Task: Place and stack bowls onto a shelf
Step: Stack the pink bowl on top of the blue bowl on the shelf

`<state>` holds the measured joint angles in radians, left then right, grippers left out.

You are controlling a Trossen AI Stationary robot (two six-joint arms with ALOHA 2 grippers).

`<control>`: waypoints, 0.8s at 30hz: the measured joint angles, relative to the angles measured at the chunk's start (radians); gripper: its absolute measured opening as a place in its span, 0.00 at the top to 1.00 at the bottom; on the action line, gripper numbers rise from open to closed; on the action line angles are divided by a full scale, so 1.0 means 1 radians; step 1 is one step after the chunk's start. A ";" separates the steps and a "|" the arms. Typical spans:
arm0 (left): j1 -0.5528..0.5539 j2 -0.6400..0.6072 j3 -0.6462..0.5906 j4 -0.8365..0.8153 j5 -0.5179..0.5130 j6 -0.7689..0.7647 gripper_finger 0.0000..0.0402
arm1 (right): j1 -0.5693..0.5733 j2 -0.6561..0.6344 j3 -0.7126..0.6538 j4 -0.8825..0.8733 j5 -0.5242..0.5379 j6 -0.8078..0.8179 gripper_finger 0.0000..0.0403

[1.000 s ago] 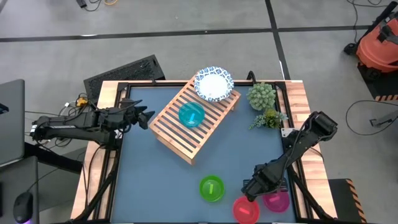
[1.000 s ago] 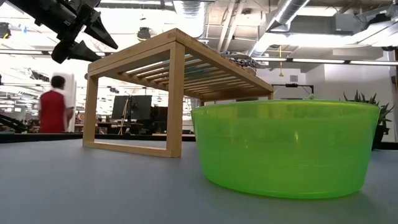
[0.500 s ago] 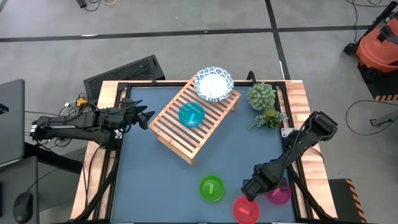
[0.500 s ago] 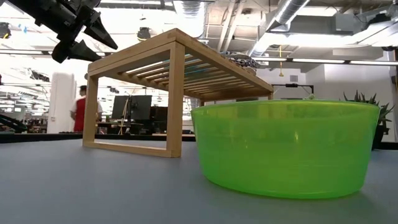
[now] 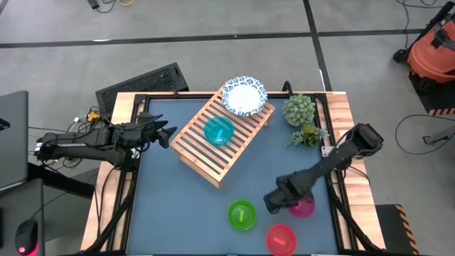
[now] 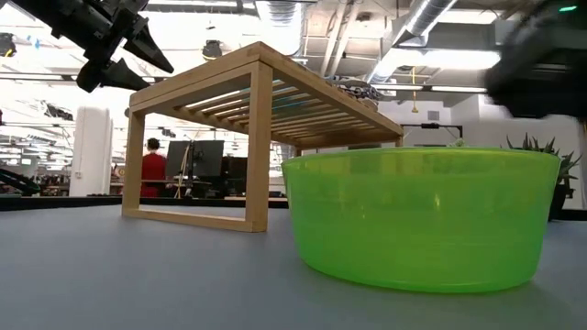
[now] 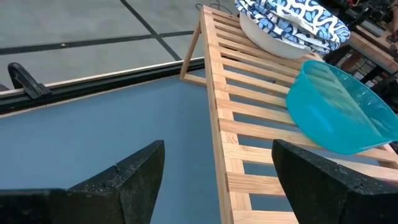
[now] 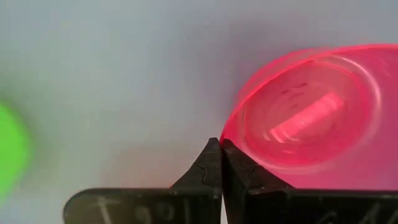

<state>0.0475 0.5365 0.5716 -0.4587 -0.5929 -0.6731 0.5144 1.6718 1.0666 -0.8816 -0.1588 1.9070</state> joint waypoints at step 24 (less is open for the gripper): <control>0.000 0.000 0.000 0.000 -0.016 -0.002 0.30 | -0.357 -0.317 0.572 -0.227 0.029 -0.900 0.96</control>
<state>0.0475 0.5369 0.5716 -0.4587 -0.6087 -0.6746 0.1571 1.3551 1.6382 -1.1087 -0.1295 1.0072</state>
